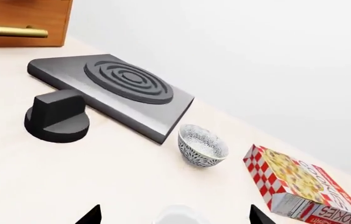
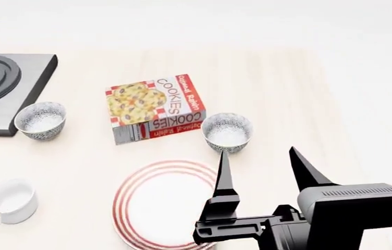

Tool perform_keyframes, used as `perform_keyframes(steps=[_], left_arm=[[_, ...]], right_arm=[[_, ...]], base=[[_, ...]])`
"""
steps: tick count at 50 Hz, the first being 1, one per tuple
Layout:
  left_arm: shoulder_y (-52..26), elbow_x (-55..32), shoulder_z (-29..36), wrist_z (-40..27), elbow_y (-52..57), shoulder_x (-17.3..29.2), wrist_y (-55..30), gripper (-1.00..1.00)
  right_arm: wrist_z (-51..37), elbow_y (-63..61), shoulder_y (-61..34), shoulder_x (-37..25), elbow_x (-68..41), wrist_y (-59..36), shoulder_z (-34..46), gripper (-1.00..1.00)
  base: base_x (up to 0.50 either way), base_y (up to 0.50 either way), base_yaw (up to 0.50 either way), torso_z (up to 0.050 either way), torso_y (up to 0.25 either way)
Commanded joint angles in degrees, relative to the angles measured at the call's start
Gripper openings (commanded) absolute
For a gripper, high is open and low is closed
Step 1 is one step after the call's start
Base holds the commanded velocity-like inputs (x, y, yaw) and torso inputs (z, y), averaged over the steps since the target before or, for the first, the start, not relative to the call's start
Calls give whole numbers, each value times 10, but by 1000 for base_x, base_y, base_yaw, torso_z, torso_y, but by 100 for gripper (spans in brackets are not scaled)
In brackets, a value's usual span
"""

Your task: Pick the akita bowl next to the plate and place it on the plate.

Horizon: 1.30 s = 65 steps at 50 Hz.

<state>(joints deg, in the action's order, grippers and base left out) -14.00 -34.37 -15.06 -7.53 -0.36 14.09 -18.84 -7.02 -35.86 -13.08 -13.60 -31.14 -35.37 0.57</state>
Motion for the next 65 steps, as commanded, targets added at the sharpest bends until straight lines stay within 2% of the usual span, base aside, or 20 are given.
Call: perform_keyframes(steps=[1, 42, 50, 55, 65], left_arm=[[0, -5, 2, -5, 4, 3, -4, 100], [1, -10, 10, -9, -3, 8, 6, 100], [3, -14, 10, -11, -1, 9, 5, 100], [2, -14, 12, -12, -2, 9, 5, 100], [3, -22, 9, -17, 3, 11, 1, 100]], right_arm=[[-3, 3, -1, -3, 1, 3, 5, 100], [-13, 13, 1, -14, 4, 16, 17, 100], [-26, 61, -3, -14, 30, 18, 26, 100], [-34, 82, -25, -19, 26, -3, 20, 100], [-73, 129, -101, -26, 9, -121, 22, 100]], base=[[500, 0, 0, 0, 0], [500, 0, 0, 0, 1], [0, 0, 0, 0, 0], [0, 0, 0, 0, 0], [0, 0, 0, 0, 0]])
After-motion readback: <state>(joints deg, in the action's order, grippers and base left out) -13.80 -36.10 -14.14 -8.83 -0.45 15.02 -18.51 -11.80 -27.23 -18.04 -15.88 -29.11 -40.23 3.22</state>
